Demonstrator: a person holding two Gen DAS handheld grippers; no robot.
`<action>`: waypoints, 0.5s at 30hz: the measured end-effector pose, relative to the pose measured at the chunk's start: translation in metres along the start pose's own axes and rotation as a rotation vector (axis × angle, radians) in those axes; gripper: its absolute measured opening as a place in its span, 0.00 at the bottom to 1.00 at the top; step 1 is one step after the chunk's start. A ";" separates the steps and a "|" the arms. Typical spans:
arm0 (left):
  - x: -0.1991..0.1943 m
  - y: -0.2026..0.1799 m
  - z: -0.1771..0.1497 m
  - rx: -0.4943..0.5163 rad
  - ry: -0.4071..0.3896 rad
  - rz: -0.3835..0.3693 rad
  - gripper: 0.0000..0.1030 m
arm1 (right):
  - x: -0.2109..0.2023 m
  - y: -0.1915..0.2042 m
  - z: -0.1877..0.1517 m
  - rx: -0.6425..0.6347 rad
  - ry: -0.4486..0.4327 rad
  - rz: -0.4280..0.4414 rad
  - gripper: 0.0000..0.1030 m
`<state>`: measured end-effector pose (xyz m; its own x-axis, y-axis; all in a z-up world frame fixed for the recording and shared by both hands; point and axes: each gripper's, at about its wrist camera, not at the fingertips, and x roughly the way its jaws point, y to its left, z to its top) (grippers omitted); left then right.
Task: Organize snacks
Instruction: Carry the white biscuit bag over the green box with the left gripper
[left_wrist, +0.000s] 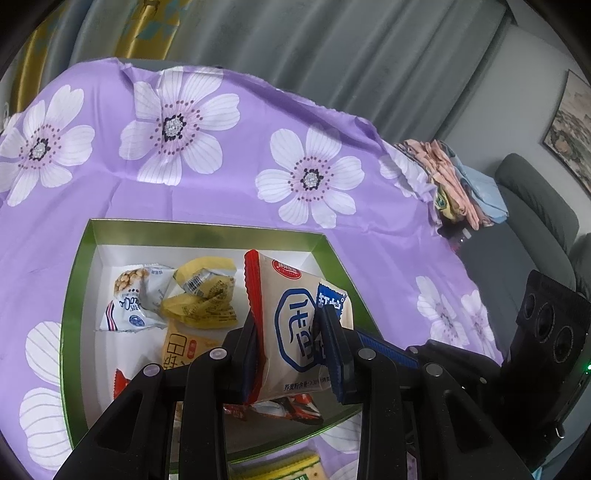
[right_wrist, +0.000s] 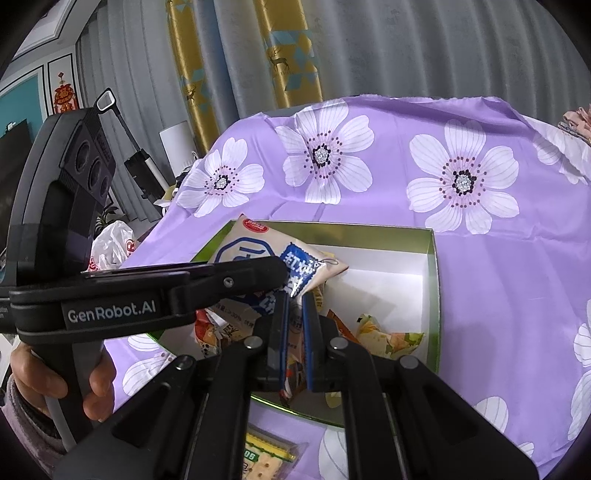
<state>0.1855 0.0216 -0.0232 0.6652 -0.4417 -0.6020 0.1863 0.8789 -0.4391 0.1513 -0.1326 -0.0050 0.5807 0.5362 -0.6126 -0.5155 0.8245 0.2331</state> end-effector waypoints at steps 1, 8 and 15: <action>0.001 0.000 0.000 -0.002 0.003 -0.001 0.30 | 0.001 -0.001 0.001 0.001 0.002 0.000 0.08; 0.009 0.004 0.004 -0.016 0.024 -0.006 0.30 | 0.008 -0.004 0.005 0.007 0.026 -0.003 0.08; 0.015 0.012 0.010 -0.039 0.049 -0.009 0.30 | 0.019 -0.005 0.010 0.001 0.056 0.000 0.08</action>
<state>0.2051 0.0274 -0.0309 0.6271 -0.4590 -0.6294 0.1636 0.8676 -0.4697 0.1713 -0.1248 -0.0105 0.5442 0.5253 -0.6542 -0.5150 0.8247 0.2338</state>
